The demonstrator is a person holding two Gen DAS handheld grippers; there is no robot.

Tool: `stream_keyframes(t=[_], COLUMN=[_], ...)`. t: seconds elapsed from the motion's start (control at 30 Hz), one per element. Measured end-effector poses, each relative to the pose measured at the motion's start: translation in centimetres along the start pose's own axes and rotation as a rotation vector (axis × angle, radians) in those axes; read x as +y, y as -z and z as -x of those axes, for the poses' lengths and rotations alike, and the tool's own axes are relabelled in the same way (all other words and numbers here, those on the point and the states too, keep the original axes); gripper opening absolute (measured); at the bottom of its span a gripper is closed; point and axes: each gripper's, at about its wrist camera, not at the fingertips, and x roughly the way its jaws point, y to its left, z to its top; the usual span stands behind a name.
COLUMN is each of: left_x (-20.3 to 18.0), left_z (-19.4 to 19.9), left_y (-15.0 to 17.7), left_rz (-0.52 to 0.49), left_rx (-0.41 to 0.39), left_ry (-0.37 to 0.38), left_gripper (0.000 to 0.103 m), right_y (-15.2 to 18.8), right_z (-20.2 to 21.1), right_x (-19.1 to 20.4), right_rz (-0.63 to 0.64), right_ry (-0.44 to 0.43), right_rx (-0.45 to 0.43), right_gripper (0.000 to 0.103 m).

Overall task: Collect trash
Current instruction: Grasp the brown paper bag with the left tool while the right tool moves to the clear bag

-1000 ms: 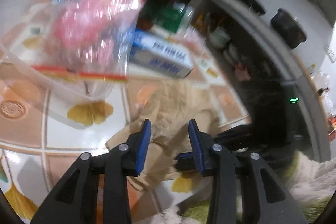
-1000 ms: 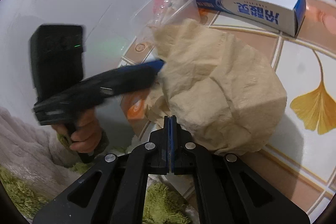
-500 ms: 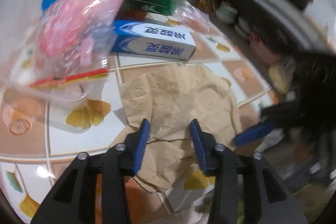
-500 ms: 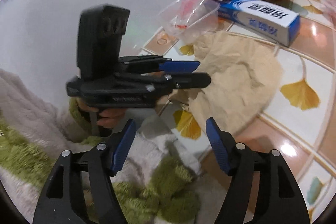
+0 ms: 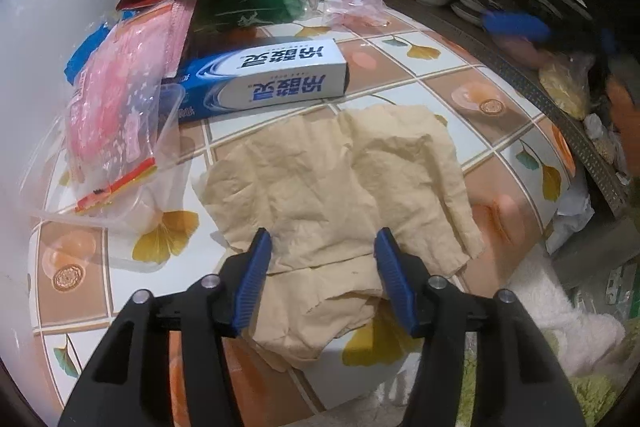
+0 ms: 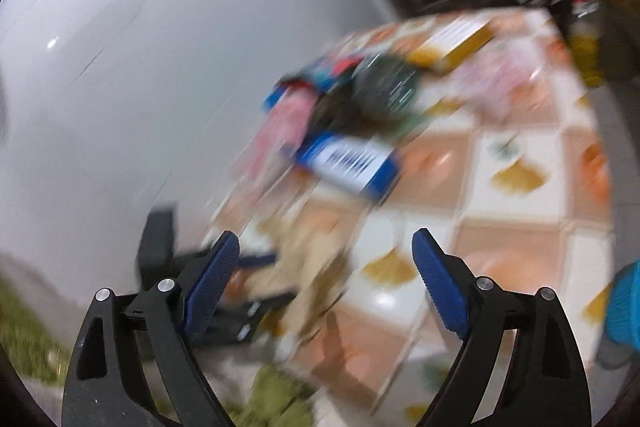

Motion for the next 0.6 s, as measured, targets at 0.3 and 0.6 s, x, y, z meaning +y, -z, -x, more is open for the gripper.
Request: stream_keyframes(t=[0.3,0.6], left_x=[0.1,0.3], left_z=[-0.2,-0.5], left_y=[-0.5,-0.7], left_rz=[0.008,0.004], left_rx=[-0.011,-0.044], left_ry=[0.014,0.036], left_gripper=[0.023,0.014], right_y=[-4.9,-7.1], right_z=[-4.3,-9.8], right_x=[-0.9,-4.3], right_rz=[0.261,0.350], right_ry=[0.389,0.568], right_rx=[-0.060,0.031], right_gripper=[0.084,0.069])
